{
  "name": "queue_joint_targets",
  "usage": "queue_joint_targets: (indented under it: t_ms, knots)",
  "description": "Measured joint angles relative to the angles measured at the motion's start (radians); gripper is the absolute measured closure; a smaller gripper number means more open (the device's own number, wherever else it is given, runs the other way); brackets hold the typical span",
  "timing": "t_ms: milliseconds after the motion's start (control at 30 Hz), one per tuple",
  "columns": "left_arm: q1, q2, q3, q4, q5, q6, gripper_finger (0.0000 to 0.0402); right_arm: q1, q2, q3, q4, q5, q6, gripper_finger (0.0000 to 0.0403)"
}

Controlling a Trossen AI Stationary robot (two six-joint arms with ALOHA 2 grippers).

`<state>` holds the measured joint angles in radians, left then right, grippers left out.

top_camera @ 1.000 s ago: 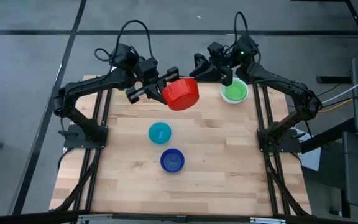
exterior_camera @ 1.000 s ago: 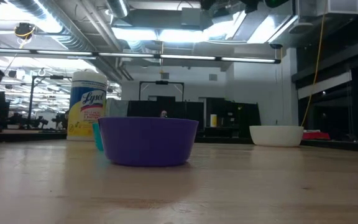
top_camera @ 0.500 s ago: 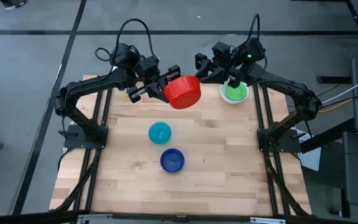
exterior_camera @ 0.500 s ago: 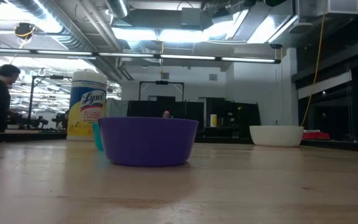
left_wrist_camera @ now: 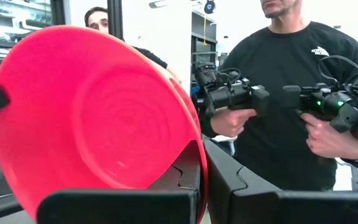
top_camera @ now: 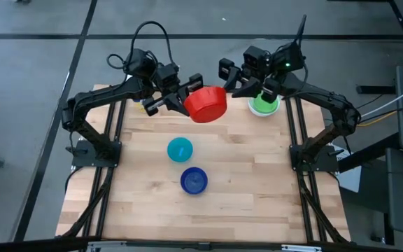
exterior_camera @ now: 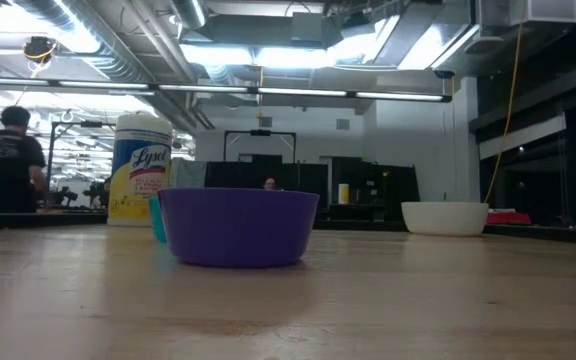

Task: Nest bowls inside each other
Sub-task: Stack the red bowl on the green bowl

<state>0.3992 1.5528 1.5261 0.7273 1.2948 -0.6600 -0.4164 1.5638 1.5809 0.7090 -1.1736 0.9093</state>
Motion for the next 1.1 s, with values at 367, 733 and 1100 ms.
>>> queue_joint_targets:
  t_ms: [367,733,1100]
  knots:
    - [0.001,-0.001,0.001,0.006,0.02,-0.011,0.04,0.035,0.043,0.02,-0.06,-0.007,-0.003,0.03]
    - [0.009,-0.002,0.0,0.008,0.055,-0.009,0.0399,0.05,0.057,0.03,-0.053,-0.051,-0.008,0.0392]
    - [0.037,-0.027,0.0,-0.109,-0.01,0.017,0.0315,0.063,0.058,0.04,-0.084,-0.06,-0.025,0.04]
